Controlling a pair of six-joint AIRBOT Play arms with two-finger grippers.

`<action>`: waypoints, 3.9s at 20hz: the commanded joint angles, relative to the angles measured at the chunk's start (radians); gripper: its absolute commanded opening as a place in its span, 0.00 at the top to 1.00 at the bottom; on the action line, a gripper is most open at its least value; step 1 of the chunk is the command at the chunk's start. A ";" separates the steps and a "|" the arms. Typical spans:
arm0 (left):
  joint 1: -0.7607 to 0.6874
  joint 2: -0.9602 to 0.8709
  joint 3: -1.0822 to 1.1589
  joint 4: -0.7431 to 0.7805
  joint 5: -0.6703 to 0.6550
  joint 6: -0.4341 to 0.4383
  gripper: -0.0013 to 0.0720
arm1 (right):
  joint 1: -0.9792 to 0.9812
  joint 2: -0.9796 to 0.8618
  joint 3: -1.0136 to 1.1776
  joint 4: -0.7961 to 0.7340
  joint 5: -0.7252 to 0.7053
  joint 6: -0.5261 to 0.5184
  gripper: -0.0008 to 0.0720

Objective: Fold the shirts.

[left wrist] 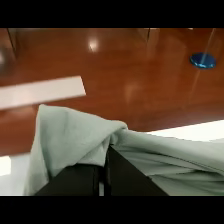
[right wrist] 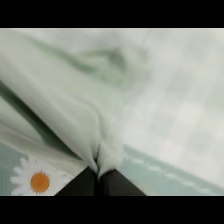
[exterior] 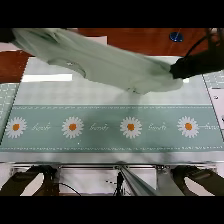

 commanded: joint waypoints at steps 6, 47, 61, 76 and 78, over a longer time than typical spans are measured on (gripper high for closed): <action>-0.006 0.014 0.391 0.056 -0.091 -0.001 0.95 | 0.001 0.124 0.327 -0.070 -0.155 0.115 0.95; -0.035 -0.207 -0.738 -0.206 0.021 -0.149 0.95 | 0.000 -0.270 -0.483 -0.018 -0.771 0.133 0.95; 0.154 -0.273 -0.336 -0.207 -0.390 -0.109 0.02 | -0.155 -0.050 -0.254 -0.400 -0.364 0.094 0.31; -0.327 -0.467 -0.616 -0.727 -0.304 -0.031 0.01 | -0.784 0.116 -0.594 0.086 -0.254 -0.144 0.34; -0.334 -0.522 -0.616 -0.790 -0.301 0.001 0.01 | -0.784 0.116 -0.594 0.098 -0.269 -0.146 0.34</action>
